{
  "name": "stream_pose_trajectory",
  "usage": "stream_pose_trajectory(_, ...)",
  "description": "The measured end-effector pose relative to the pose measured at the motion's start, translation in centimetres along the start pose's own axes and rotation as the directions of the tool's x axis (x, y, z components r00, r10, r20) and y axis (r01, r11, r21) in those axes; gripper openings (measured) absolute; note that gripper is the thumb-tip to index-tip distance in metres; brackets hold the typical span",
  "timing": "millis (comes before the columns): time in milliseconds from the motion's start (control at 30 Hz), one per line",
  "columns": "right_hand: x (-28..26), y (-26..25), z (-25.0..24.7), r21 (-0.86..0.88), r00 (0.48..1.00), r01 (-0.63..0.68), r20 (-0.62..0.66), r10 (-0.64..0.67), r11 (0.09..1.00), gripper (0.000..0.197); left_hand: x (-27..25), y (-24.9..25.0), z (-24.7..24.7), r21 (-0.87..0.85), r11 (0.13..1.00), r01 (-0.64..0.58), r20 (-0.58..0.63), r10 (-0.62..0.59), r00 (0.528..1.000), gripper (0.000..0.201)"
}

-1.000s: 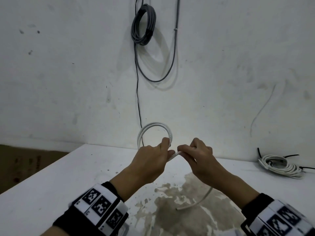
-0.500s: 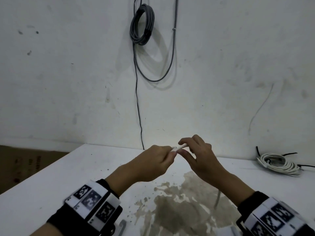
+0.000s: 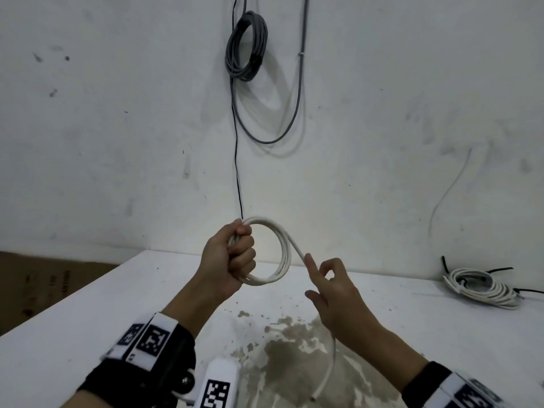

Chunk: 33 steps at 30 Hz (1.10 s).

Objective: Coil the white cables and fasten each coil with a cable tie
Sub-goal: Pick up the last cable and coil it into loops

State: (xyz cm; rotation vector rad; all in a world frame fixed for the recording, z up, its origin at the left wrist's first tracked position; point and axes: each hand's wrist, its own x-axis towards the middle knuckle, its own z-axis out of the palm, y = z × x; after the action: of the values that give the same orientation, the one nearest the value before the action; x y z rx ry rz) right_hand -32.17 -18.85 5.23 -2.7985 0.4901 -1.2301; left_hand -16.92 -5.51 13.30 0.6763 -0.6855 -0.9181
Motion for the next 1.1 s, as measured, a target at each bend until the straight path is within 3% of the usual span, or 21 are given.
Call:
stream_pose_trajectory(133, 0.8, -1.7, 0.0, 0.082, 0.986, -0.116, 0.129, 0.105, 0.99, 0.058, 0.3, -0.7, 0.6, -0.085, 0.995, -0.044, -0.009, 0.043, 0.999, 0.036)
stream_pose_trajectory(233, 1.3, -2.7, -0.4, 0.32, 0.973, -0.229, 0.069, 0.218, 0.919, 0.032, 0.6, -1.2, 0.8, -0.055, 0.992, -0.113, -0.046, 0.11, 0.993, 0.037)
stream_pose_trajectory(300, 1.4, -3.3, -0.9, 0.484, 0.954, -0.276, 0.035, 0.297, 0.83, 0.01, 0.7, -1.5, 1.0, 0.016, 0.986, -0.166, -0.072, 0.167, 0.983, 0.038)
stream_pose_trajectory(367, 1.4, -3.9, -1.1, 0.634, 0.942, -0.295, 0.069, 0.328, 0.715, 0.017, 0.7, -1.7, 1.2, 0.061, 0.976, -0.209, -0.099, 0.215, 0.972, 0.037)
stream_pose_trajectory(467, 1.2, -4.5, -1.4, 0.854, 0.921, -0.327, 0.192, 0.339, 0.404, 0.022, 1.0, -1.5, 1.7, -0.004, 0.97, -0.245, -0.138, 0.242, 0.96, 0.037)
stream_pose_trajectory(500, 1.0, -4.6, -1.4, 0.873, 0.928, -0.311, 0.193, 0.319, 0.375, 0.028, 1.1, -1.3, 1.8, -0.053, 0.968, -0.247, -0.149, 0.237, 0.96, 0.038)
stream_pose_trajectory(567, 0.3, -4.8, -1.2, 0.858, 0.955, -0.252, 0.145, 0.259, 0.447, 0.039, 1.4, -1.0, 2.1, -0.156, 0.957, -0.243, -0.155, 0.22, 0.963, 0.039)
stream_pose_trajectory(667, -0.2, -4.9, -0.7, 0.836, 0.979, -0.166, 0.075, 0.192, 0.523, 0.032, 1.7, -0.7, 2.5, -0.25, 0.938, -0.239, -0.13, 0.212, 0.969, 0.039)
stream_pose_trajectory(900, 0.1, -5.6, -0.5, 0.776, 0.964, -0.053, -0.124, 0.235, 0.628, 0.014, 1.5, -1.2, 3.2, -0.219, 0.949, -0.227, -0.074, 0.216, 0.974, 0.039)
stream_pose_trajectory(967, 0.4, -5.8, -0.5, 0.764, 0.96, -0.061, -0.131, 0.247, 0.643, 0.012, 1.3, -1.5, 3.4, -0.179, 0.958, -0.224, -0.053, 0.218, 0.974, 0.039)
stream_pose_trajectory(1100, 0.8, -6.0, -0.9, 0.798, 0.954, -0.122, -0.07, 0.292, 0.59, 0.003, 1.0, -2.0, 3.8, -0.106, 0.967, -0.232, -0.027, 0.231, 0.973, 0.037)
